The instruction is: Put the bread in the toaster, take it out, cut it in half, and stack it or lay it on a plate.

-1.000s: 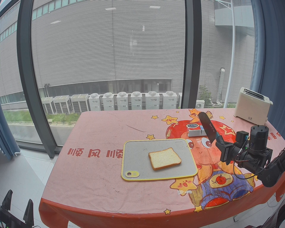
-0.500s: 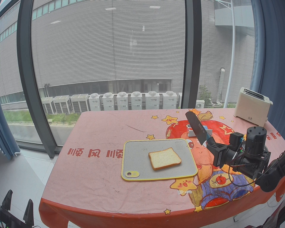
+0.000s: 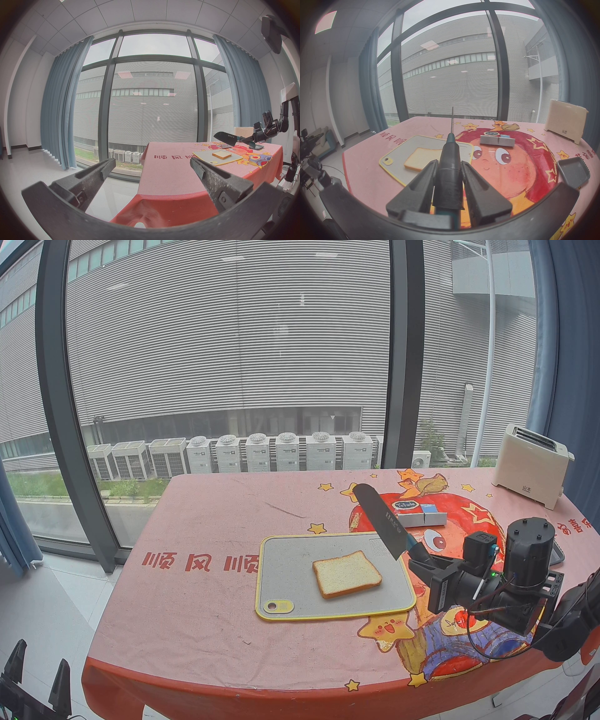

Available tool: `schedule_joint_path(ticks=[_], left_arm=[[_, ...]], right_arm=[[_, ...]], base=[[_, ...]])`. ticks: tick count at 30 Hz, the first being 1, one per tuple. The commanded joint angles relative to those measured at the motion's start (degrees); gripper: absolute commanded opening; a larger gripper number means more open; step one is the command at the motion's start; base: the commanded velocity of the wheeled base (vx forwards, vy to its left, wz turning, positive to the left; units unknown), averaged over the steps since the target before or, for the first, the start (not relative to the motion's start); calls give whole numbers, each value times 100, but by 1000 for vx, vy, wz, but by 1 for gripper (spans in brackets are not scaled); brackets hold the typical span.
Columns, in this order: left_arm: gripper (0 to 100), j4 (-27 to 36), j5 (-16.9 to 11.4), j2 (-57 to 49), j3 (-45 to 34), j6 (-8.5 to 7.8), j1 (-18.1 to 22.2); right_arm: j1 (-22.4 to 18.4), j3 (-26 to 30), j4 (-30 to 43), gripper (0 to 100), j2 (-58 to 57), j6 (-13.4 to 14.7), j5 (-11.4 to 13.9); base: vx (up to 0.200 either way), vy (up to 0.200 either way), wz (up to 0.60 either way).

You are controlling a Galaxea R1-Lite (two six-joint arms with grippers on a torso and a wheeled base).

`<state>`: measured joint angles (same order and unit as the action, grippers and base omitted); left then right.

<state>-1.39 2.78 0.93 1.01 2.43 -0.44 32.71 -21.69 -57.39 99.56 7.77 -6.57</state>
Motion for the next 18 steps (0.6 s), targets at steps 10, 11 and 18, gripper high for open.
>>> schedule_joint_path(ticks=[10, 11, 18], left_arm=[[100, -2, 3, -57, -84, 4, 0], [100, -2, 3, -57, -84, 4, 0], [100, -2, 3, -57, -84, 4, 0]], right_arm=[[614, 86, 0, 0, -7, 6, -11], [649, 94, 0, 0, -7, 6, -11], [746, 33, 53, 0, -24, -21, -11]], base=[[0, 0, 0], [0, 0, 0], [0, 0, 0]])
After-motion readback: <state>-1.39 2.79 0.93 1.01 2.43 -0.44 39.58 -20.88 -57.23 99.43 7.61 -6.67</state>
